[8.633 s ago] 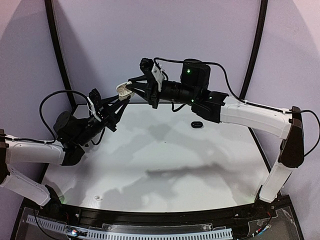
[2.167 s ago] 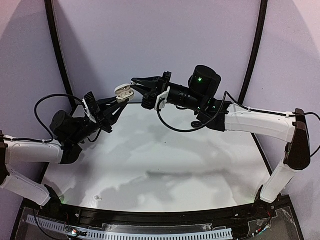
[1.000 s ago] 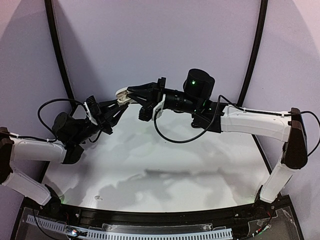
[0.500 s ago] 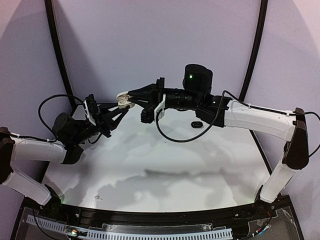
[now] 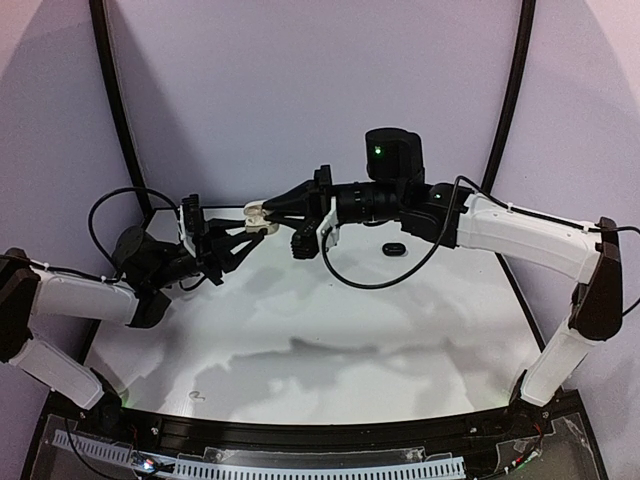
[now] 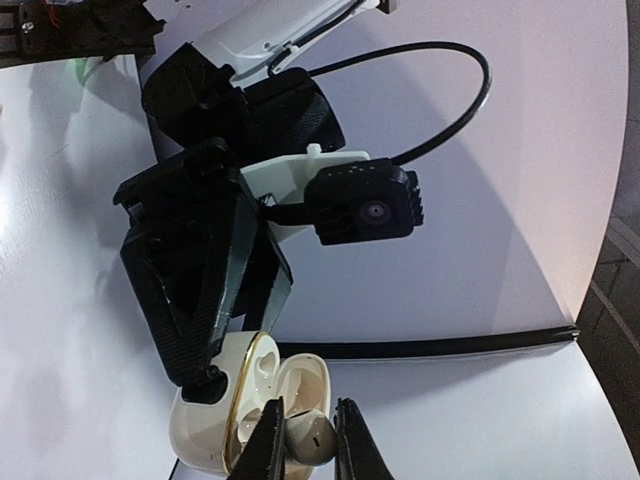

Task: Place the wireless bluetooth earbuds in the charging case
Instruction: Insert the right earbud into the right side groove of the charging case.

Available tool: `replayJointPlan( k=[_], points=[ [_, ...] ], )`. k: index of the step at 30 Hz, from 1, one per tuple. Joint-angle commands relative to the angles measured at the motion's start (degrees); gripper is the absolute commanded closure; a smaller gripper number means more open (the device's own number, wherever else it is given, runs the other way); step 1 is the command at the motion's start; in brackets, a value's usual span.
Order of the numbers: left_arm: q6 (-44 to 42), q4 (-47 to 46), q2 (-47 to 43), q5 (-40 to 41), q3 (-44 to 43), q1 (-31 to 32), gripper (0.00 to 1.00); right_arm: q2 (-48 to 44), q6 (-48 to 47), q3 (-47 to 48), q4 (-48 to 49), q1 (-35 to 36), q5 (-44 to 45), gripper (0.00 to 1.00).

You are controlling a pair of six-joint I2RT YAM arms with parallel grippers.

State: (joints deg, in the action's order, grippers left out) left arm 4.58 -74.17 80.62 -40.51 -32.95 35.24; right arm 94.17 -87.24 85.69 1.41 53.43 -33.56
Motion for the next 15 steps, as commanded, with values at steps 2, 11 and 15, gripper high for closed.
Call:
replayJointPlan(
  k=[2, 11, 15],
  points=[
    [2.5, -17.6, 0.5, -3.8, -2.0, -0.1, 0.99, -1.1, -3.8, 1.2, -4.0, -0.4, 2.4, 1.0],
    [1.6, -16.8, 0.5, -4.6, -2.6, -0.2, 0.99, -0.9, -8.6, 3.3, -7.0, -0.5, 6.2, 1.0],
    [1.7, -17.0, 0.4, -4.7, -2.6, -0.3, 0.99, 0.3, -10.0, 5.5, -9.2, -0.6, 6.2, 1.0]
  ],
)
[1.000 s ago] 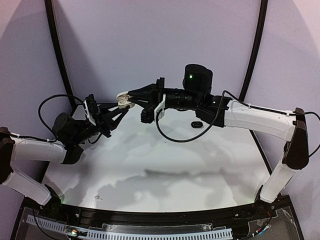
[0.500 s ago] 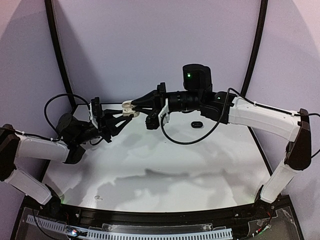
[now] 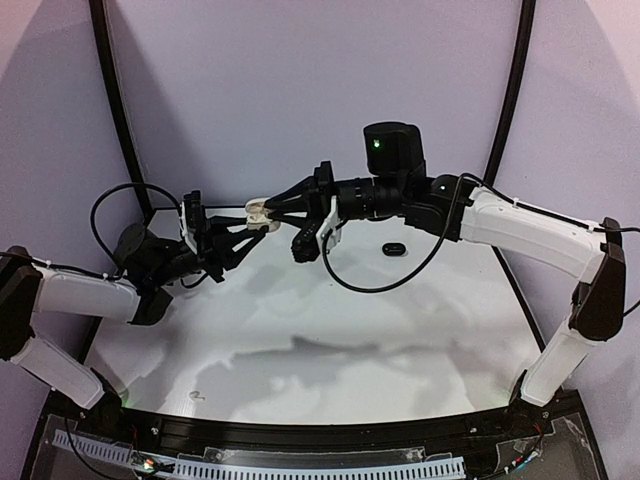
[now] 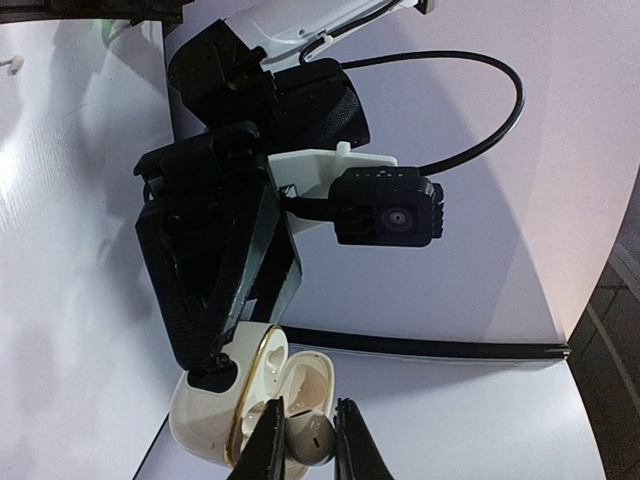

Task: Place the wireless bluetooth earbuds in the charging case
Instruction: Insert the right earbud into the right side groove of the charging case.

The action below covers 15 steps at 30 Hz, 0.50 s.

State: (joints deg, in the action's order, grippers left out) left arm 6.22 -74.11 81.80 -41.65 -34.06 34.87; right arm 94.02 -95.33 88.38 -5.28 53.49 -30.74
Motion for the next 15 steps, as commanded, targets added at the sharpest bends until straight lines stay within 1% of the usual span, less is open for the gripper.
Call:
replayJointPlan(
  k=[1, 8, 15],
  points=[
    [0.0, -17.1, -0.8, -3.5, -1.4, 0.1, 0.99, 0.8, -1.7, 3.0, -2.7, -0.6, 2.9, 1.0],
    [-0.3, -17.6, -1.0, -3.1, -1.3, 0.1, 0.99, 1.0, -0.2, 1.5, -0.3, -0.8, 2.0, 1.0],
    [-0.6, -18.1, -0.8, -2.5, -1.3, 0.0, 0.99, 1.1, 1.2, 1.2, -1.3, -0.9, 0.8, 1.0]
  ],
)
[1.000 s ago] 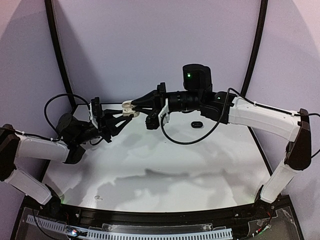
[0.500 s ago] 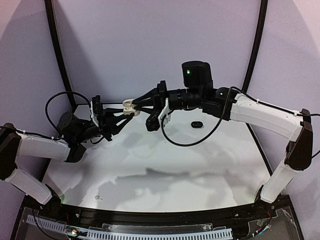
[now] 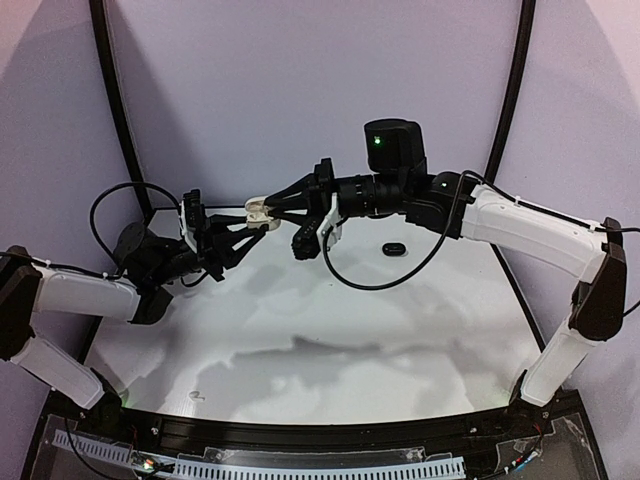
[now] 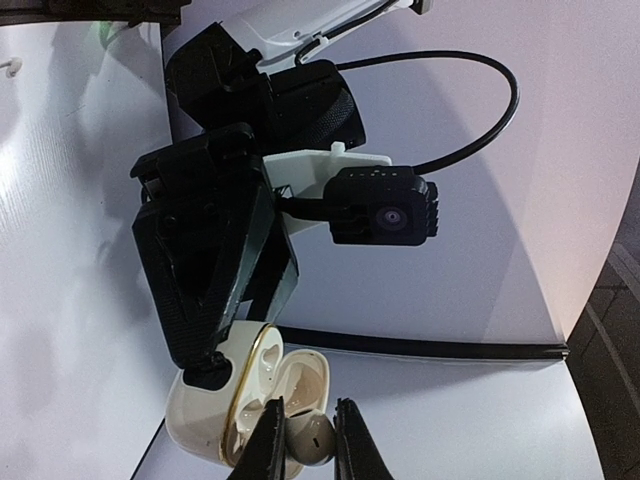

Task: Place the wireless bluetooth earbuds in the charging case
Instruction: Insert the right earbud into the right side groove of the charging case.

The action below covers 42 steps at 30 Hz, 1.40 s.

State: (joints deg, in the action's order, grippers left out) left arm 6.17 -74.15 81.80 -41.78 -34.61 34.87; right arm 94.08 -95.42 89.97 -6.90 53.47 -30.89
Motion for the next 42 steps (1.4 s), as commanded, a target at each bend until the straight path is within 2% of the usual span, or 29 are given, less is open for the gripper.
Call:
replayJointPlan(
  k=[1, 8, 21, 29, 42],
  points=[
    [-0.6, -18.1, -0.8, -2.3, -0.7, 0.0, 0.99, 1.1, 1.3, -0.4, 0.1, -0.8, 0.8, 1.0],
    [-0.9, -19.2, -0.1, -1.5, -0.9, 0.0, 0.99, 1.2, 3.9, -0.5, -1.7, -1.0, -0.6, 1.0],
    [-1.6, -19.7, -0.1, -0.1, -0.7, 0.0, 0.99, 1.4, 8.7, -4.0, 4.3, -1.4, 1.3, 1.0],
    [-2.3, -19.7, -0.1, 1.1, -0.6, 0.0, 0.99, 0.9, 10.1, -5.1, 5.8, -1.4, 2.9, 0.92],
    [-3.0, -19.9, -0.1, 2.8, -0.4, -0.3, 0.99, 1.4, 12.4, -4.6, 6.6, -1.4, 2.9, 0.9]
  ],
)
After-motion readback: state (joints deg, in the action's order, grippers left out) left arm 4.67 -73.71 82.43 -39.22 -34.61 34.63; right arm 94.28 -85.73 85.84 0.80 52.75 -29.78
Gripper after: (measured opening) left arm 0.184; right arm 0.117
